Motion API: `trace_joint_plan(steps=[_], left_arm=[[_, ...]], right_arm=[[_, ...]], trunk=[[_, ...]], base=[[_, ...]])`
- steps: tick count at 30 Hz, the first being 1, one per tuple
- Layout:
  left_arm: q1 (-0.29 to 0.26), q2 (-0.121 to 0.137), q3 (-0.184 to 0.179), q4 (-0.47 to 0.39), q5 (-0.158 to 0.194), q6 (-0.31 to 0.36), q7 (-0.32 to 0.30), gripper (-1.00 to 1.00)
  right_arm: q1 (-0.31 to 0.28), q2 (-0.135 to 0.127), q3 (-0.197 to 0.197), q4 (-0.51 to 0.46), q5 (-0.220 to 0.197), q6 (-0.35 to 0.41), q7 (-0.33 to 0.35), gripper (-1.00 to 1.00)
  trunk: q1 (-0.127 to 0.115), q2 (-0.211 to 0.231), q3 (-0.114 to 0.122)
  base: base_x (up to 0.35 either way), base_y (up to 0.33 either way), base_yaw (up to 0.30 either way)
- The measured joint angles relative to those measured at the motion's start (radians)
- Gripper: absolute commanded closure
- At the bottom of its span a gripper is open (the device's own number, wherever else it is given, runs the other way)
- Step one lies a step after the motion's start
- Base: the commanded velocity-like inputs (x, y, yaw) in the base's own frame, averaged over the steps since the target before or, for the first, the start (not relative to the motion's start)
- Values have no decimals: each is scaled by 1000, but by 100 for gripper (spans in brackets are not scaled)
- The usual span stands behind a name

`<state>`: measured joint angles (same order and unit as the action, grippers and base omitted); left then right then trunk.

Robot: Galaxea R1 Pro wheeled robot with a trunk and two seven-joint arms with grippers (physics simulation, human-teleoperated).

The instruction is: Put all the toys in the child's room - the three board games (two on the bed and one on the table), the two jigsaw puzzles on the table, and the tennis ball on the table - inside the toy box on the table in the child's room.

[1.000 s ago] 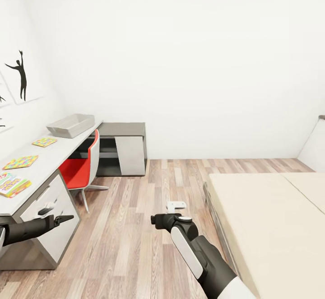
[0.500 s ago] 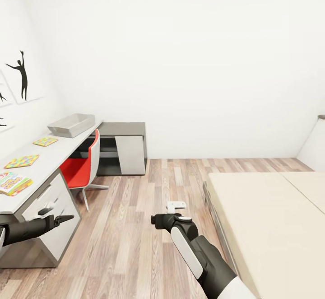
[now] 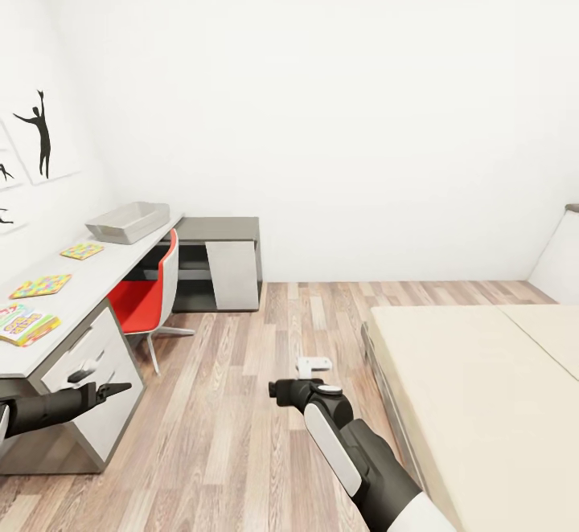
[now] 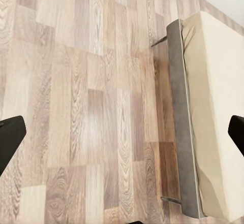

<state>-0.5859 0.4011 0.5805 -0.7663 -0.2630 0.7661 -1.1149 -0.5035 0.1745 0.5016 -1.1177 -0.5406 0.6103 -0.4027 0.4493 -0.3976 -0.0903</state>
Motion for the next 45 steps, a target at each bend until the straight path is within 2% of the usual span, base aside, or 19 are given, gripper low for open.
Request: trace_joint_plan(steps=[8, 19, 28, 45], left_arm=[[0, 0, 0, 0, 0, -1, 0, -100], [0, 0, 0, 0, 0, -1, 0, -100], [0, 0, -2, -2, 0, -3, -1, -100], [0, 0, 0, -3, 0, -3, -1, -100]], right_arm=[[1, 0, 3, -1, 5, -19, 0, -100], [5, 0, 3, -7, 11, -22, 0, -100], [6, 0, 5, -7, 13, -53, -1, -100], [6, 0, 4, -6, 14, -57, -1, -100]], trunk=[[0, 0, 6], [0, 0, 23], [0, 0, 37], [0, 0, 63]], base=[[0, 0, 0], [0, 0, 0], [0, 0, 0], [0, 0, 0]])
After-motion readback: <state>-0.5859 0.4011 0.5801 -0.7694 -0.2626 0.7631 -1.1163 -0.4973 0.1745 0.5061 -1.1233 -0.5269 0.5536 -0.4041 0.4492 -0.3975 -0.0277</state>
